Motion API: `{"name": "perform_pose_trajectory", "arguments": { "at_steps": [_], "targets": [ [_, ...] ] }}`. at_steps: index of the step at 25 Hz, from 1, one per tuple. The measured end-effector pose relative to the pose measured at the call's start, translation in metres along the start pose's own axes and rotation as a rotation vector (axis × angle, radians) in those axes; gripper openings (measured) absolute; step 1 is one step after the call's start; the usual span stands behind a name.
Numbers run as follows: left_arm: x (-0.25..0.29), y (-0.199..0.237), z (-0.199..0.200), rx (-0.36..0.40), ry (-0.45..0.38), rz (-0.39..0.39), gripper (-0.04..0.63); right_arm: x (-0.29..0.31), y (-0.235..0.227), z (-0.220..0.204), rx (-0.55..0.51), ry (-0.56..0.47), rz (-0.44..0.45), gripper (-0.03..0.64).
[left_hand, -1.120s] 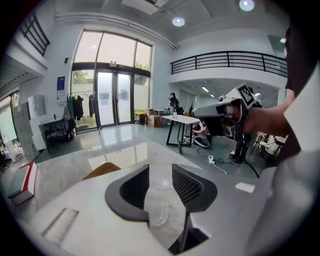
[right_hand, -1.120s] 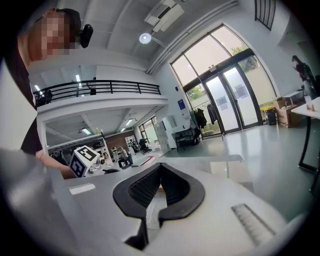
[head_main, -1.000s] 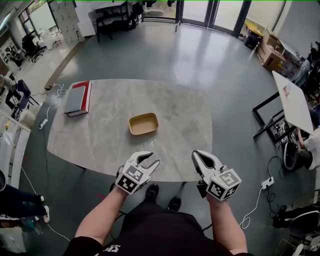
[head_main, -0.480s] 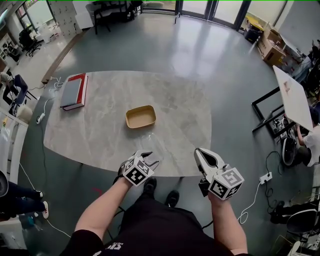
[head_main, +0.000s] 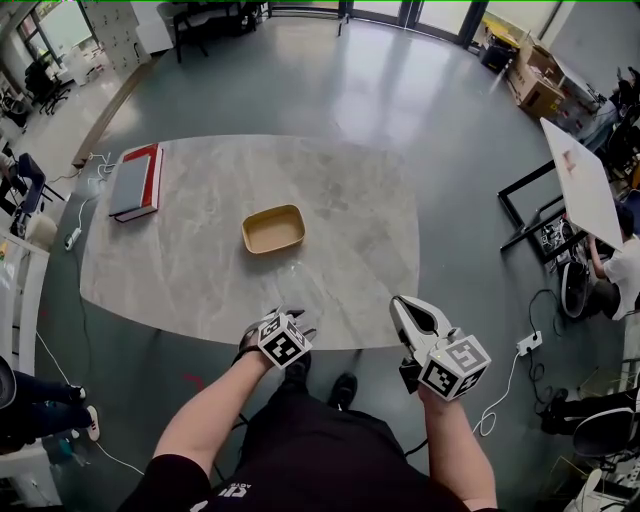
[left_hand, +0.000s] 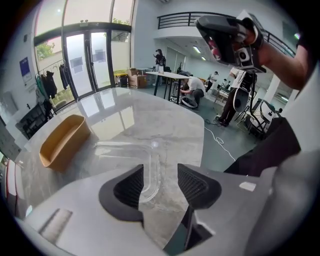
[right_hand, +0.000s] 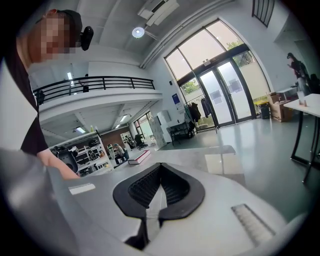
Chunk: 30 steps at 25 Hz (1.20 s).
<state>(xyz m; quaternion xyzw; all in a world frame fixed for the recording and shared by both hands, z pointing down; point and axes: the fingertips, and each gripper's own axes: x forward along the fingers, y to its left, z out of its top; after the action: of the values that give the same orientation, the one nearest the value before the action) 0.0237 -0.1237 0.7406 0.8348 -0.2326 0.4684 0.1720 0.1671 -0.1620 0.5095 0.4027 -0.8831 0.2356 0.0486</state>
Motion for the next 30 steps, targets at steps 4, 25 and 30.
{"name": "perform_pose_trajectory", "arguments": {
  "at_steps": [4, 25, 30],
  "targets": [
    [0.012, 0.002, -0.006, 0.035, 0.038, 0.01, 0.216, 0.001, -0.001, -0.006, 0.011, 0.008, -0.009, 0.015],
    [0.037, 0.001, -0.015, 0.054, 0.098, 0.006, 0.113, -0.01, -0.011, -0.014, 0.043, 0.011, -0.051, 0.015],
    [0.036, 0.002, -0.015, 0.014, 0.088, -0.011, 0.11, -0.01, -0.006, -0.013, 0.042, 0.012, -0.044, 0.015]
  ]
}}
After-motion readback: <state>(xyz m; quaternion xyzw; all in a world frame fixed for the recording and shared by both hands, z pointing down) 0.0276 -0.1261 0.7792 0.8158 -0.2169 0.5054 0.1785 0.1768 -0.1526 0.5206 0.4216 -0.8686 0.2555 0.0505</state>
